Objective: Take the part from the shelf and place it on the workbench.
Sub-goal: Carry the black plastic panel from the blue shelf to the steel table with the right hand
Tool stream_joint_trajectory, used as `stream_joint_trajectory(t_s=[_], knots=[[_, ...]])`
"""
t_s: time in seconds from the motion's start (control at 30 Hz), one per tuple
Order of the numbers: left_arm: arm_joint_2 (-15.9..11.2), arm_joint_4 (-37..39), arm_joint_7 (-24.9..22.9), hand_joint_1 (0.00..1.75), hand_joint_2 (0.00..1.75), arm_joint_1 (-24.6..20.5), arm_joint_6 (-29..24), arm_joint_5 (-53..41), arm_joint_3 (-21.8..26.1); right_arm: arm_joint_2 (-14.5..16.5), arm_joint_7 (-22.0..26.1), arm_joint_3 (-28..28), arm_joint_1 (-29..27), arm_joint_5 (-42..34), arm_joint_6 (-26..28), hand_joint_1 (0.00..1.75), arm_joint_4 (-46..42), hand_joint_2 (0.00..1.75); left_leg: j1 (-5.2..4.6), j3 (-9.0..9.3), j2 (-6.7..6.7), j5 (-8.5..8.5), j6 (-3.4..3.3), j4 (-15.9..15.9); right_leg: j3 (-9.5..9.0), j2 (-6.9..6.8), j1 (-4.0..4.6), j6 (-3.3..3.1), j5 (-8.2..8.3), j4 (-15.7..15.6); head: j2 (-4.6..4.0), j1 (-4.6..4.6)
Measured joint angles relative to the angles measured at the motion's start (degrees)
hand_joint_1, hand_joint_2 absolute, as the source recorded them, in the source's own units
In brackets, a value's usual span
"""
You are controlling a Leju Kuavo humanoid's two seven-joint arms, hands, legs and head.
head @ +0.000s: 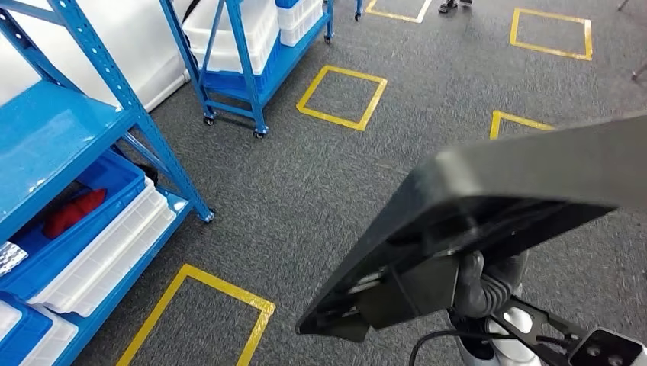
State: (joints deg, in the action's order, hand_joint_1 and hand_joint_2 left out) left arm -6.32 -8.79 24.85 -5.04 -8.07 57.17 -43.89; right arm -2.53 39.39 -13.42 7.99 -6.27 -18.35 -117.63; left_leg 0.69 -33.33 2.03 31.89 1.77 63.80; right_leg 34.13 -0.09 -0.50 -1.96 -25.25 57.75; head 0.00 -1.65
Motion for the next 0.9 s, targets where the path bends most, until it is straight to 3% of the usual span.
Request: stream_joint_trajectory(t_s=[0.07, 0.1, 0.13, 0.2, 0.27, 0.33, 0.4, 0.47, 0.53, 0.57, 0.6, 0.63, 0.7, 0.77, 0.83, 0.9], knots=[[0.13, 0.0, -0.04, 0.0, 1.75, 0.3, -0.02, -0.09, -0.23, -0.03, 0.0, 0.0, 0.06, -0.05, 0.18, 1.75, 0.29, 1.75, 0.04, -3.75, -1.32, 3.38, 0.24, 7.94, 0.08, 1.08, 0.07, -0.17, 0.04, 0.03, 0.0, 0.0], [0.19, 0.0, -0.05, 0.0, 1.75, 0.42, -0.02, -0.08, -0.27, -0.05, 0.0, 0.0, 0.04, -0.05, 0.25, 1.75, 0.43, 1.75, 0.04, -4.84, -1.48, 3.68, 0.29, 10.07, 0.08, 1.66, 0.11, -0.19, 0.05, 0.06, 0.0, 0.0], [0.25, 0.0, -0.06, 0.0, 1.75, 0.52, -0.03, -0.08, -0.29, -0.07, 0.0, 0.0, 0.03, -0.05, 0.29, 1.75, 0.54, 1.75, 0.05, -4.91, -1.55, 2.77, 0.28, 9.92, 0.05, 2.31, 0.14, -0.17, 0.04, 0.12, 0.0, 0.01], [0.32, 0.0, -0.09, 0.0, 1.75, 0.58, -0.09, -0.07, -0.32, -0.1, 0.0, 0.0, 0.03, -0.07, 0.35, 1.75, 0.66, 1.75, 0.16, -2.1, -2.33, -1.47, 0.09, 3.3, -0.04, 3.58, 0.12, -0.03, -0.05, 0.34, 0.0, 0.01], [0.33, 0.0, -0.25, 0.0, 1.75, 0.61, -0.22, 0.11, -0.32, -0.11, 0.0, 0.0, 0.04, -0.19, 0.37, 1.75, 0.7, 1.75, 0.36, 0.95, -4.75, -4.24, -0.24, -3.72, 0.23, 4.77, 0.19, 0.46, -0.13, 0.75, 0.0, 0.01], [0.37, 0.0, -0.54, 0.0, 1.75, 0.62, -0.45, 0.43, -0.32, -0.14, 0.0, -0.02, -0.03, -0.25, 0.4, 1.75, 0.73, 1.75, 0.3, 1.73, -5.97, -4.48, -0.69, -5.72, 0.71, 5.8, 0.11, 1.18, 0.05, 0.92, 0.0, 0.01], [0.49, 0.0, -0.94, 0.0, 1.75, 0.52, -0.77, 0.89, -0.32, -0.16, 0.0, -0.04, -0.17, 0.1, 0.46, 1.75, 0.73, 1.75, 0.28, 1.8, -4.81, -4.83, -1.4, -6.06, 1.0, 6.29, -0.02, 1.87, 0.19, 0.98, 0.0, 0.01], [0.63, 0.0, -1.3, 0.0, 1.75, 0.47, -1.21, 1.46, -0.31, -0.22, 0.0, -0.05, -0.02, 0.42, 0.36, 1.75, 0.76, 1.75, 0.37, 1.98, -3.5, -5.22, -2.27, -6.6, 2.22, 4.27, 0.12, 2.3, -1.45, 3.38, 0.0, 0.02], [0.7, 0.0, -1.46, 0.0, 1.75, 0.62, -1.71, 2.16, -0.23, -0.33, -0.01, -0.06, 0.5, 0.2, -0.08, 1.75, 1.0, 1.75, 0.19, 1.97, -2.19, -5.31, -2.77, -6.79, 5.52, 1.5, 0.11, 2.5, -5.15, 10.26, 0.0, 0.02], [0.7, 0.0, -1.49, 0.0, 1.75, 0.71, -1.87, 2.52, -0.17, -0.4, -0.02, -0.07, 0.81, -0.02, -0.34, 1.75, 1.22, 1.75, 0.06, 1.92, -1.52, -5.29, -2.86, -6.78, 7.39, 0.92, -0.01, 2.6, -6.77, 14.17, 0.0, 0.01], [0.7, 0.0, -1.48, 0.0, 1.75, 0.76, -1.92, 2.8, -0.12, -0.45, -0.04, -0.07, 1.17, -0.25, -0.54, 1.75, 1.49, 1.75, -0.03, 1.89, -0.83, -5.26, -2.87, -6.78, 8.64, 0.61, -0.13, 2.69, -7.48, 16.84, 0.0, 0.01], [0.73, 0.0, -1.45, 0.0, 1.75, 0.74, -1.92, 3.04, -0.09, -0.5, -0.08, -0.07, 1.59, -0.55, -0.65, 1.75, 1.77, 1.75, -0.08, 1.89, -0.18, -5.23, -2.85, -6.76, 8.78, 0.42, -0.23, 2.73, -7.07, 17.34, 0.0, 0.01], [0.82, 0.0, -1.39, 0.0, 1.75, 0.62, -1.98, 3.32, -0.06, -0.53, -0.23, -0.07, 2.71, -1.26, -0.57, 1.75, 2.23, 1.75, -0.12, 2.03, 0.9, -5.09, -2.66, -6.72, 5.6, -0.51, -0.29, 2.63, -3.75, 11.71, 0.0, 0.01], [0.89, 0.0, -1.55, 0.0, 1.75, 0.58, -2.14, 3.53, -0.06, -0.52, -0.42, -0.07, 3.94, -1.61, -0.07, 1.75, 2.5, 1.75, -0.37, 2.17, 1.7, -4.8, -2.17, -6.52, 1.48, -2.76, 0.07, 2.22, -1.34, 4.01, 0.0, 0.01], [0.9, 0.0, -1.99, 0.0, 1.75, 0.64, -2.27, 3.85, -0.04, -0.56, -0.48, -0.07, 4.34, -1.2, 1.01, 1.75, 2.49, 1.75, -0.64, 2.29, 2.52, -4.55, -1.56, -6.39, 0.08, -3.71, 0.55, 1.68, -1.1, 0.97, 0.0, 0.01], [0.91, 0.0, -2.63, 0.0, 1.75, 0.72, -2.52, 4.41, 0.02, -0.67, -0.26, -0.07, 3.59, -0.41, 2.16, 1.75, 2.02, 1.75, -0.52, 2.4, 3.37, -4.26, -0.93, -6.39, 0.13, -2.58, 0.67, 1.0, -0.94, 0.64, 0.0, 0.01]])
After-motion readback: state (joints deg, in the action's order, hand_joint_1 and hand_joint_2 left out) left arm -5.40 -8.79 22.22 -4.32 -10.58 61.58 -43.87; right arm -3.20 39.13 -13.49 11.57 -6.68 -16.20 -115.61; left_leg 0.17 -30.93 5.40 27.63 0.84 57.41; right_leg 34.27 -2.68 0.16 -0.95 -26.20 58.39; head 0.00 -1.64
